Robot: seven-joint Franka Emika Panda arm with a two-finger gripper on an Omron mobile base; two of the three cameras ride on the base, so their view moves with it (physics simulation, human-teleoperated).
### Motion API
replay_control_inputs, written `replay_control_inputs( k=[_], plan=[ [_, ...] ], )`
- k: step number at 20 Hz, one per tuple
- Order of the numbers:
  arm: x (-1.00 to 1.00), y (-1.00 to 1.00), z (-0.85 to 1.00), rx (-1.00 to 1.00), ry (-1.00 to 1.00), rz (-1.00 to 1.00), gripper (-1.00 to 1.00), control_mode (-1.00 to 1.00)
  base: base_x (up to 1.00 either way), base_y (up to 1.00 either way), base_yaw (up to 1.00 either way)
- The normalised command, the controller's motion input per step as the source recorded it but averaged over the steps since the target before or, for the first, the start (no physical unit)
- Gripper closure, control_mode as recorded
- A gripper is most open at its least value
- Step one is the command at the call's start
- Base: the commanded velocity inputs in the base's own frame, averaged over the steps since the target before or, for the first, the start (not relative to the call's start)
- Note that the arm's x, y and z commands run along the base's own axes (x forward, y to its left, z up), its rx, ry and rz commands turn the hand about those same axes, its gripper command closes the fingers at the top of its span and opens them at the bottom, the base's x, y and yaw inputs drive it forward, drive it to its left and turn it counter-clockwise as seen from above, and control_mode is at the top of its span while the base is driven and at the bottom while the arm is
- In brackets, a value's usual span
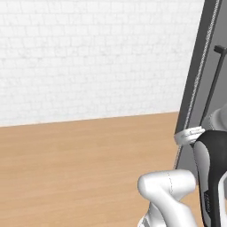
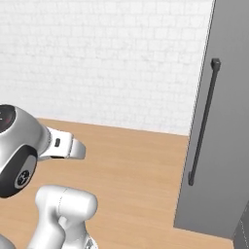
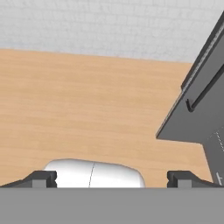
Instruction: Place one bell pepper and one fish in each tupperware on the nearby counter, to pack two identical lunches.
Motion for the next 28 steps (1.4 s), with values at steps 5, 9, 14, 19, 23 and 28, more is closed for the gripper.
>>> replay_control_inputs(
  k=[5, 9, 14, 19, 23, 28],
  plan=[
    [0.0, 0.0, 0.0, 0.0, 0.0, 0.0, -1.0, 1.0, 1.0, 0.02, 0.43],
    [0.0, 0.0, 0.0, 0.0, 0.0, 0.0, -1.0, 1.0, 1.0, 0.0, 0.47],
    [0.0, 0.0, 0.0, 0.0, 0.0, 0.0, -1.0, 1.0, 1.0, 0.04, 0.06],
    [0.0, 0.0, 0.0, 0.0, 0.0, 0.0, -1.0, 1.0, 1.0, 0.11, -0.25],
    [0.0, 0.0, 0.0, 0.0, 0.0, 0.0, -1.0, 1.0, 0.94, 0.27, -0.63],
    [0.0, 0.0, 0.0, 0.0, 0.0, 0.0, -1.0, 1.0, 0.68, 0.34, -0.68]
  ],
)
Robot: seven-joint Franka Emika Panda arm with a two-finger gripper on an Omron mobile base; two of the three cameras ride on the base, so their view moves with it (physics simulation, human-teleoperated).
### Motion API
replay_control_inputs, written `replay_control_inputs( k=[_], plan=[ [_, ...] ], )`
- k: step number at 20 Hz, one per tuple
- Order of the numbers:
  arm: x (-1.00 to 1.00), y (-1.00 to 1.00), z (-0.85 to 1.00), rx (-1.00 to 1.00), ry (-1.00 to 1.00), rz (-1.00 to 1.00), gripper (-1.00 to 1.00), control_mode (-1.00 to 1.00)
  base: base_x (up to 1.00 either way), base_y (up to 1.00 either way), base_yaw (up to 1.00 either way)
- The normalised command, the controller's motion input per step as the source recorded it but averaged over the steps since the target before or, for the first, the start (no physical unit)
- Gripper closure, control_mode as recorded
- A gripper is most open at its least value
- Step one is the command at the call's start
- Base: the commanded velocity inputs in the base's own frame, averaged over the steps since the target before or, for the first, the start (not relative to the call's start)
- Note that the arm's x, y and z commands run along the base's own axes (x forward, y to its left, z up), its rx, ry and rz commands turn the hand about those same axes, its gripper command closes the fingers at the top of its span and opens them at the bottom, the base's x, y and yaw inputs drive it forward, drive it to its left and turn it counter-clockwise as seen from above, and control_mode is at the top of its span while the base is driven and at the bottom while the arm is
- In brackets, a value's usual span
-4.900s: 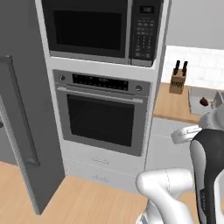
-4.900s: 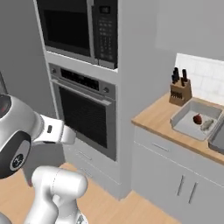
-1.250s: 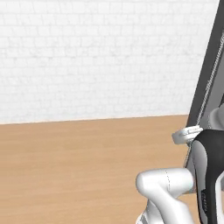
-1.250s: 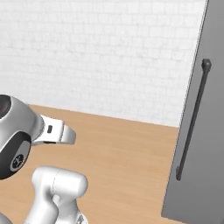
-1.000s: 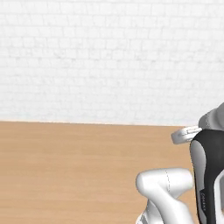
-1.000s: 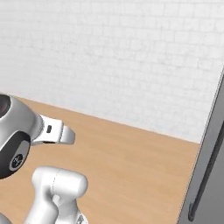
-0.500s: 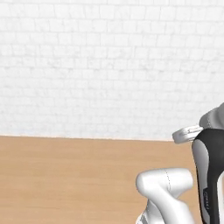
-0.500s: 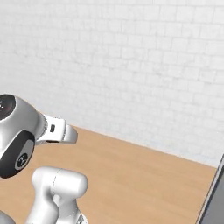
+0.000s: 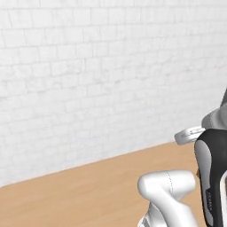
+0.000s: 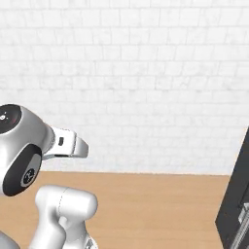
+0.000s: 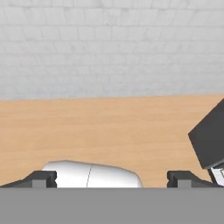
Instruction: Place one bell pepper and one fish in each tupperware on the nearby counter, to pack two identical lunches.
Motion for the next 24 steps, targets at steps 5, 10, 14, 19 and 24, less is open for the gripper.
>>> replay_control_inputs(
  k=[5, 10, 14, 19, 24],
  plan=[
    [0.0, 0.0, 0.0, 0.0, 0.0, 0.0, -1.0, 1.0, 0.31, 0.32, -0.67],
    [0.0, 0.0, 0.0, 0.0, 0.0, 0.0, -1.0, 1.0, 0.32, 0.43, -0.73],
    [0.0, 0.0, 0.0, 0.0, 0.0, 0.0, -1.0, 1.0, 0.52, 0.59, -0.77],
    [0.0, 0.0, 0.0, 0.0, 0.0, 0.0, -1.0, 1.0, 0.48, 0.75, -0.7],
    [0.0, 0.0, 0.0, 0.0, 0.0, 0.0, -1.0, 1.0, 0.44, 0.6, -0.62]
  ],
)
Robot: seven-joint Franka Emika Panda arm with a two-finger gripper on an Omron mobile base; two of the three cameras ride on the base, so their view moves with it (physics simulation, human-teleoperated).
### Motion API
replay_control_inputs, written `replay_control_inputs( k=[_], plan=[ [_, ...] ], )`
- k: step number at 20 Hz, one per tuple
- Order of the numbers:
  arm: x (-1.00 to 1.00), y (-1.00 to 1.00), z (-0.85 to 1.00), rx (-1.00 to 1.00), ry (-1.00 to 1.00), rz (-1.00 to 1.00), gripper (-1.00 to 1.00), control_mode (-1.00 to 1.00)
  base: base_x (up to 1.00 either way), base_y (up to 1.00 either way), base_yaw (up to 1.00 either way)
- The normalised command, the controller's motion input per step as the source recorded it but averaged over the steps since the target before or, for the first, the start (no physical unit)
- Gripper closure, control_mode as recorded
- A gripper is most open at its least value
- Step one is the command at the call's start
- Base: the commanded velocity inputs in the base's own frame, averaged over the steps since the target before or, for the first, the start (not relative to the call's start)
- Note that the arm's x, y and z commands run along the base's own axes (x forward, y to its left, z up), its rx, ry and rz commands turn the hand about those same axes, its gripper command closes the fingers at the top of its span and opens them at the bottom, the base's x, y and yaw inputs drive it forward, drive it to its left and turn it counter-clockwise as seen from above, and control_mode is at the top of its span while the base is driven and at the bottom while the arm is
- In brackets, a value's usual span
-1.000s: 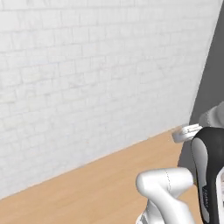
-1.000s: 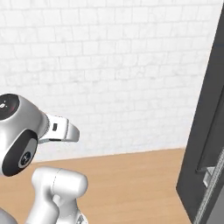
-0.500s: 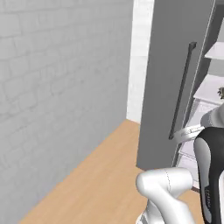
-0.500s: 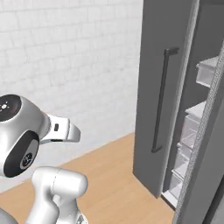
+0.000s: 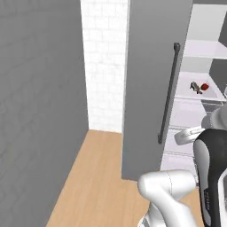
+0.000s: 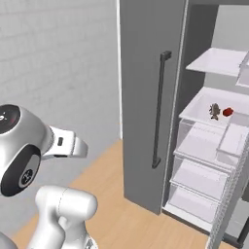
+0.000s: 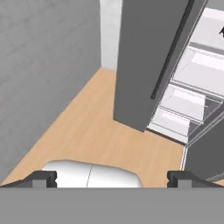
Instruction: Place one bell pepper and one fish in each tupperware on the nearby counter, to pack two identical lunches.
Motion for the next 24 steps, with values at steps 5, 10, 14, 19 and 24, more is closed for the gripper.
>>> replay_control_inputs(
  k=[5, 10, 14, 19, 24],
  plan=[
    [0.0, 0.0, 0.0, 0.0, 0.0, 0.0, -1.0, 1.0, 0.51, -0.16, -0.48],
    [0.0, 0.0, 0.0, 0.0, 0.0, 0.0, -1.0, 1.0, 0.4, -0.46, -0.38],
    [0.0, 0.0, 0.0, 0.0, 0.0, 0.0, -1.0, 1.0, 0.26, -0.44, -0.29],
    [0.0, 0.0, 0.0, 0.0, 0.0, 0.0, -1.0, 1.0, 0.12, -0.12, -0.14],
    [0.0, 0.0, 0.0, 0.0, 0.0, 0.0, -1.0, 1.0, 0.01, -0.28, -0.01]
  ],
)
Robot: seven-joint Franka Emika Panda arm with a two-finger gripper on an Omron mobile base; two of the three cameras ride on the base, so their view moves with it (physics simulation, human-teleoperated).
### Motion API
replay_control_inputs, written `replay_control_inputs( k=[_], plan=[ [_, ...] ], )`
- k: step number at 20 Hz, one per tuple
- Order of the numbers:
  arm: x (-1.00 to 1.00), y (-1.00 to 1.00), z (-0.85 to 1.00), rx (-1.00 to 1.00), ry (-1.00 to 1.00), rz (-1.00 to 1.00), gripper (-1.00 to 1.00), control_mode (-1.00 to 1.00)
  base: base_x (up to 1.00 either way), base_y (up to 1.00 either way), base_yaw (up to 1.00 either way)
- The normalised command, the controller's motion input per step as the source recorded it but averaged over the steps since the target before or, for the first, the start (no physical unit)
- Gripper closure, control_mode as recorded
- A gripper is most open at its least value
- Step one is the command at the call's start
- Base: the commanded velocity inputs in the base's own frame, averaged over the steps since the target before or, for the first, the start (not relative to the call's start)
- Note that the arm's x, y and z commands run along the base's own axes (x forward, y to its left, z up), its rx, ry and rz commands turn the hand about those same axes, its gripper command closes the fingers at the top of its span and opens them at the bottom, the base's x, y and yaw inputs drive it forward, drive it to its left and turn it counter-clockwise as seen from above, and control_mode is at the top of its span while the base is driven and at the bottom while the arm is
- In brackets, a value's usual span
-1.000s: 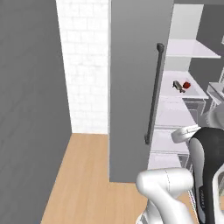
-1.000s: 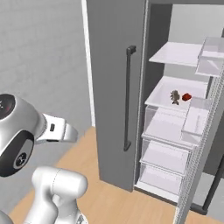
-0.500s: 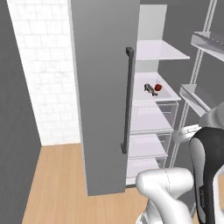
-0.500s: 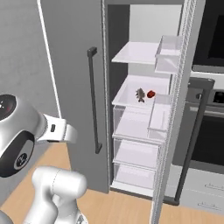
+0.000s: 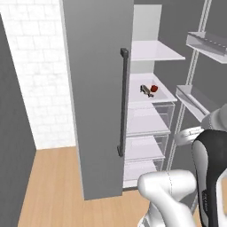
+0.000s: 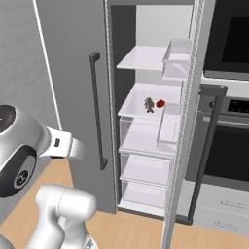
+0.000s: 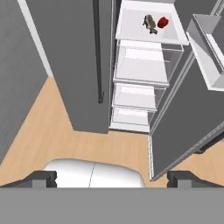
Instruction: Place one bell pepper and one fish in each tupperware on the nearby counter, to pack two identical lunches.
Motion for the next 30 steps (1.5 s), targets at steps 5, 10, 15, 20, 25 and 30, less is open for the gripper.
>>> replay_control_inputs(
  k=[5, 10, 15, 20, 25, 30],
  plan=[
    [0.0, 0.0, 0.0, 0.0, 0.0, 0.0, -1.0, 1.0, 0.08, -0.57, 0.0],
    [0.0, 0.0, 0.0, 0.0, 0.0, 0.0, -1.0, 1.0, 0.39, 0.05, -0.02],
    [0.0, 0.0, 0.0, 0.0, 0.0, 0.0, -1.0, 1.0, 0.88, 0.26, -0.11],
    [0.0, 0.0, 0.0, 0.0, 0.0, 0.0, -1.0, 1.0, 0.88, 0.02, -0.11],
    [0.08, 0.0, -0.06, -0.01, 0.0, -0.02, -1.0, -1.0, 0.42, 0.0, -0.07],
    [0.61, 0.0, -0.29, -0.03, -0.02, -0.07, -1.0, -1.0, 0.0, 0.0, 0.0]
  ],
)
